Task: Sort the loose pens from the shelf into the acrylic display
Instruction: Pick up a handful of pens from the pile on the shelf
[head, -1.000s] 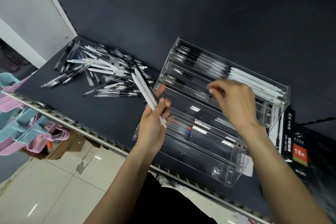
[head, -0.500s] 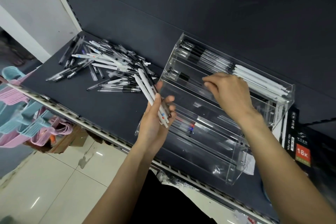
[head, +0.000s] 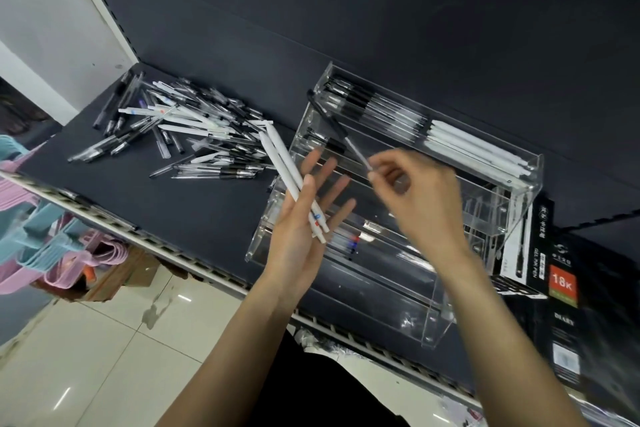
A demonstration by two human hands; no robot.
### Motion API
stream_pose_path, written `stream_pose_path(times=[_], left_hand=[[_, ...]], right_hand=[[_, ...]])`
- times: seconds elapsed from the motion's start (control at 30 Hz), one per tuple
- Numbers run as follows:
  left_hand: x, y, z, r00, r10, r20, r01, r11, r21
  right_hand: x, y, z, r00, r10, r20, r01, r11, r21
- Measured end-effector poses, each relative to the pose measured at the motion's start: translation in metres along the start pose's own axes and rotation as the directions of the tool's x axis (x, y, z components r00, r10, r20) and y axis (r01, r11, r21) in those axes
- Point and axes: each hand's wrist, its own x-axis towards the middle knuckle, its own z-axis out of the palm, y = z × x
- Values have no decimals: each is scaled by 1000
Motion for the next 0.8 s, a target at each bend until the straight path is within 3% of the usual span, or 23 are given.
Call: stream_pose_path(times=[0.17, 0.23, 0.33, 0.63, 0.73, 0.8], left_hand=[[1, 3, -15, 991, 20, -133, -9, 996, 89], [1, 4, -17, 987, -8, -159, 25, 994, 102], [1, 5, -15, 988, -43, -151, 51, 997, 55], [-4, 7, -16, 998, -15, -63, 16, 1000, 20], [-6, 9, -10, 999, -28, -36, 28, 1000, 5], [-7, 9, -3, 999, -43, -25, 42, 999, -22]], right_hand=[[17, 33, -9, 985, -163, -60, 120, 891, -439], [22, 39, -2, 972, -236, 10, 199, 792, -577], [31, 46, 6, 963, -231, 138, 262, 690, -674], [49, 48, 20, 905, -338, 259, 422, 625, -657], [43, 45, 17, 938, -332, 100, 331, 776, -536], [24, 28, 6, 970, -239, -51, 221, 948, -230]])
